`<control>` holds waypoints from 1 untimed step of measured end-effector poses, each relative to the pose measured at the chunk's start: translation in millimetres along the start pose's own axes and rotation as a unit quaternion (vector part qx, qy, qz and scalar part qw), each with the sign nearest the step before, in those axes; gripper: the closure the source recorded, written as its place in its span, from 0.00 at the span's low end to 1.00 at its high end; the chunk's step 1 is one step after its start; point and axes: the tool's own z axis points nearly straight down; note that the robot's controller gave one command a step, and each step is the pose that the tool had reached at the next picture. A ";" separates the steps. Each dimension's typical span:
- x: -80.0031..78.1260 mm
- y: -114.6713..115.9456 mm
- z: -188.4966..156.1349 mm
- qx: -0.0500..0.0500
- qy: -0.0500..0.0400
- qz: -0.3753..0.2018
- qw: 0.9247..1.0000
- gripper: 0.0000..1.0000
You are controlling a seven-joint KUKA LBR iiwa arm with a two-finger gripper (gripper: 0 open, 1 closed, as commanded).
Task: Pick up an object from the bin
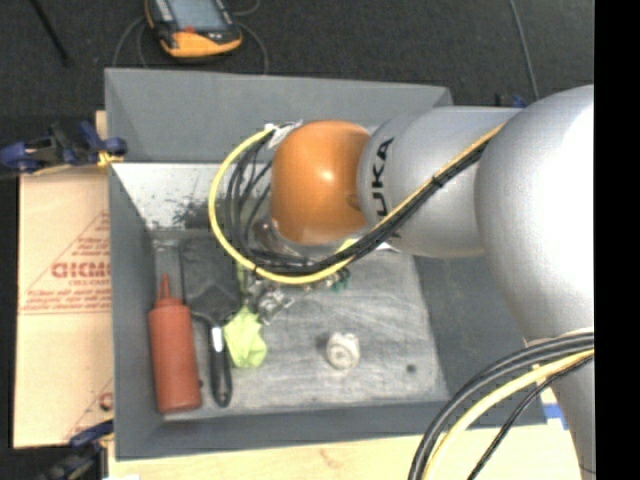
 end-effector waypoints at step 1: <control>-10.4 -37.0 23.6 0.000 -0.002 0.098 0.995 0.00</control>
Offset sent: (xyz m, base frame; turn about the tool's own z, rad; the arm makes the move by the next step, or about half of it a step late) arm 0.0000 0.0000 0.0000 0.0000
